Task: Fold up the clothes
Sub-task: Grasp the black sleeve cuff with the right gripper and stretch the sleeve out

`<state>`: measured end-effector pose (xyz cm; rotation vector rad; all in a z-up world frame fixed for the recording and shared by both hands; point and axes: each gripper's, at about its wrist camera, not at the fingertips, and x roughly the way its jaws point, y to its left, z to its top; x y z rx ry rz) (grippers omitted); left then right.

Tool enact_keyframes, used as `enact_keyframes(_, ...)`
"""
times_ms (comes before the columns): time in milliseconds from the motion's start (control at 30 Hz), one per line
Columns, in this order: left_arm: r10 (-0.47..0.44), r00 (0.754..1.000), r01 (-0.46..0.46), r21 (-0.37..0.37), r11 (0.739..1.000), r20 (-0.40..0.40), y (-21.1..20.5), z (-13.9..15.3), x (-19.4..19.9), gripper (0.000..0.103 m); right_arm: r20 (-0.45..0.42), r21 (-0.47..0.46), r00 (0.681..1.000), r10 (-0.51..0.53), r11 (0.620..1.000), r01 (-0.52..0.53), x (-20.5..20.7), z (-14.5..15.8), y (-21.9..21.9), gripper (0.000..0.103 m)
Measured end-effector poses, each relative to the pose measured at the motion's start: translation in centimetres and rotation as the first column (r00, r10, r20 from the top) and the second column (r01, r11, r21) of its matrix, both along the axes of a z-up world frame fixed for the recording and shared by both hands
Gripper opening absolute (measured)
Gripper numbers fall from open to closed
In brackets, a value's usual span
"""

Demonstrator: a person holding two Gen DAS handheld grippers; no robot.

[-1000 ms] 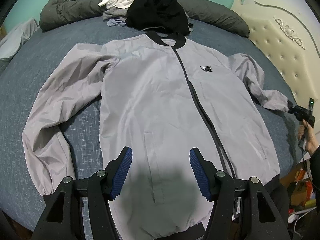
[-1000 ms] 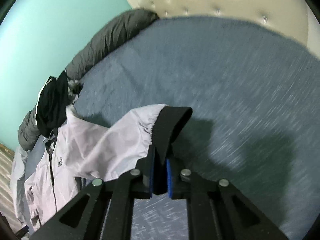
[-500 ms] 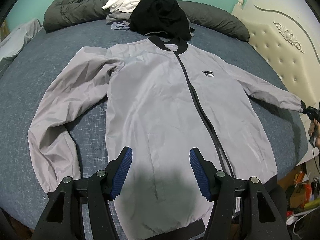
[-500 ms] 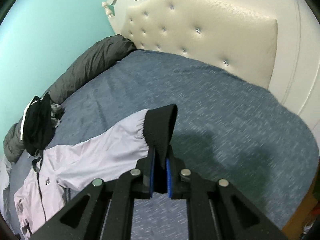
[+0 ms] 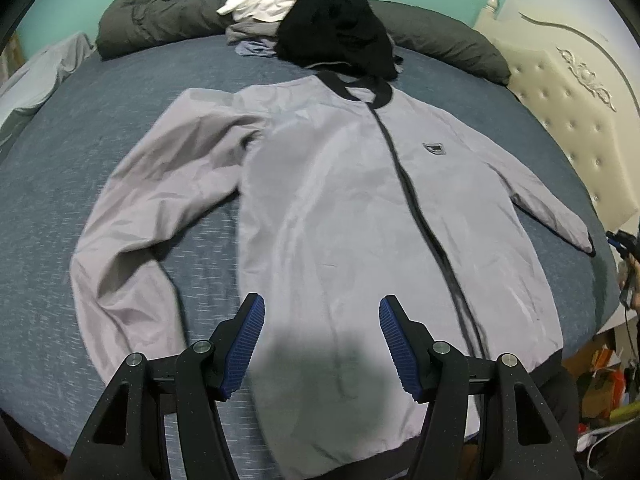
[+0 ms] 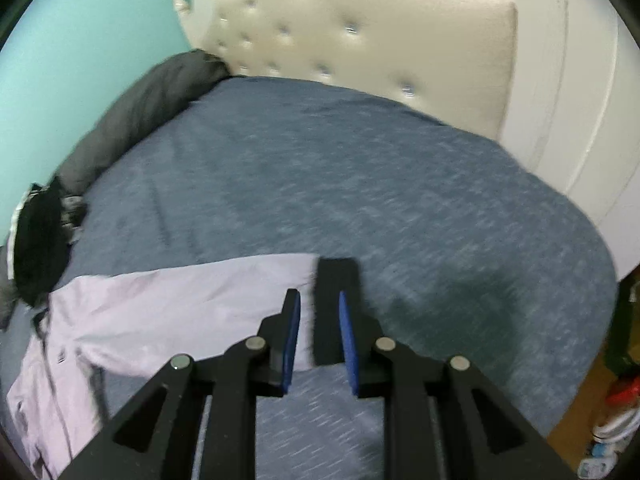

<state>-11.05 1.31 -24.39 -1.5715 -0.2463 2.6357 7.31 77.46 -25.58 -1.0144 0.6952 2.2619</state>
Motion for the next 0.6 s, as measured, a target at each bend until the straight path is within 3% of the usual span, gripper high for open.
enact_keyframes(100,0.05,0.999,-0.05,-0.008,0.999,0.011,-3.1,-0.2,0.4,0.068,-0.044,-0.051,0.997,0.065,0.996,-0.067,-0.2,-0.3,-2.7,0.026)
enact_keyframes(300,0.151,0.988,-0.15,-0.024,0.988,0.033,-9.2,-0.7,1.2,0.071,-0.095,-0.156,0.982,0.161,0.972,-0.175,-0.9,-1.1,-9.2,0.027)
enact_keyframes(600,0.282,0.953,-0.285,0.01,0.958,0.114,-17.8,-6.4,3.9,0.072,-0.097,-0.208,0.953,0.286,0.931,-0.301,-1.9,-0.4,-18.7,0.028)
